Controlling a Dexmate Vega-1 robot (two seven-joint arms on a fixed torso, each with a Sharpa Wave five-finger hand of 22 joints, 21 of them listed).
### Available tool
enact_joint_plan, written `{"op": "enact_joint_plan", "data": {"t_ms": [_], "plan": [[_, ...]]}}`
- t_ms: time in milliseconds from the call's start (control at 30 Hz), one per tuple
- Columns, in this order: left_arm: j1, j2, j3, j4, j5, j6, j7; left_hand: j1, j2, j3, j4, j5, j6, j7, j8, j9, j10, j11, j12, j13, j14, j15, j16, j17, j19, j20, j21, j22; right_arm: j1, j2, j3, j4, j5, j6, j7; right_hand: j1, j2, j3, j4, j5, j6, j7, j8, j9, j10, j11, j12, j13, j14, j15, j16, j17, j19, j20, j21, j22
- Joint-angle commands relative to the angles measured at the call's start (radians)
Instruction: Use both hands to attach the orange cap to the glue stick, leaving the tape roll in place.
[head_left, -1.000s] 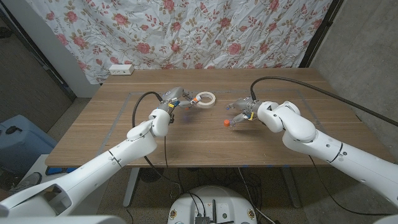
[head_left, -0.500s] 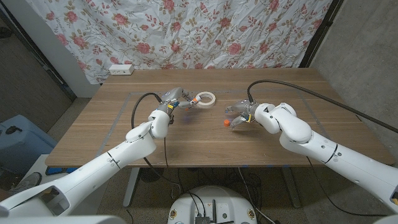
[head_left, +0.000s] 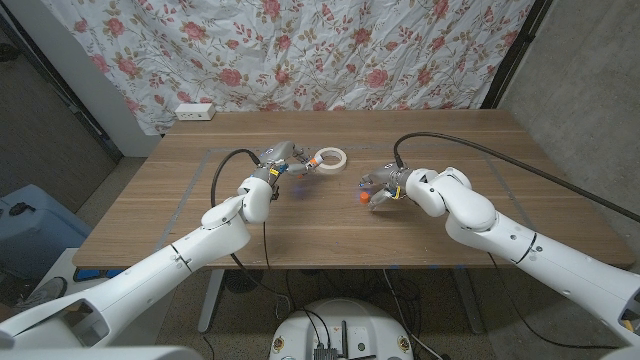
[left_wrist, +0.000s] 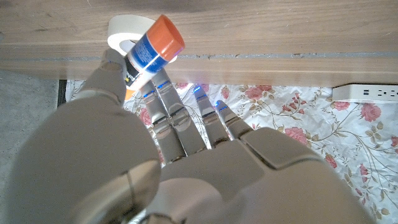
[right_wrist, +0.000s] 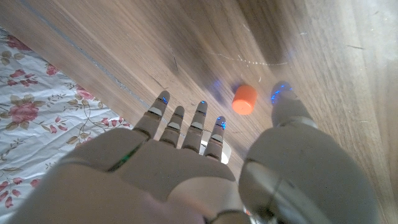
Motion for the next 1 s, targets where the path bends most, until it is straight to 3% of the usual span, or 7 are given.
{"op": "enact_joint_plan", "data": {"t_ms": [33,400,1000], "plan": [[0.004,0.005,0.001,-0.006,0.003,0.001,-0.009,0.005,0.017,0.0,0.005,0.005,0.12,-0.01,0.004,0.007,0.028,-0.025,0.005,0.005,-0.005,-0.108,-0.001,0.002,-0.005,-0.001,0.001,0.003,0.01,0.018,-0.01,0.026,-0.014,0.012,-0.016,0.026,0.002,0.008,-0.001,0.002,0.018,-0.004,0.01,0.004,0.037,-0.006,0.009,0.002,0.038,-0.018,0.017,0.003,0.014,-0.007,0.002,0.002],[0.005,0.014,-0.002,-0.011,0.008,0.004,-0.016,0.003,0.022,0.0,0.006,0.005,0.121,-0.005,0.003,0.008,0.03,-0.025,0.006,0.006,-0.005,-0.105,-0.001,0.002,-0.006,0.0,0.002,0.003,0.026,0.024,-0.022,0.046,-0.035,0.031,-0.026,0.044,0.002,0.007,0.003,0.009,0.071,-0.002,0.032,0.007,0.102,-0.031,0.024,0.005,0.069,-0.041,0.029,0.003,0.027,-0.019,0.0,0.002],[0.021,0.026,-0.012,-0.034,0.008,0.03,-0.022,-0.002,0.029,0.0,0.008,0.004,0.121,-0.001,0.001,0.008,0.036,-0.025,0.008,0.007,-0.003,-0.104,-0.001,0.002,-0.007,0.001,0.002,0.003,0.009,0.032,-0.025,0.069,-0.059,0.045,-0.107,0.092,-0.006,-0.003,0.005,0.024,0.244,-0.005,0.102,0.015,0.24,-0.092,0.042,0.001,0.15,-0.095,0.057,0.001,0.063,-0.043,0.0,0.002]]}}
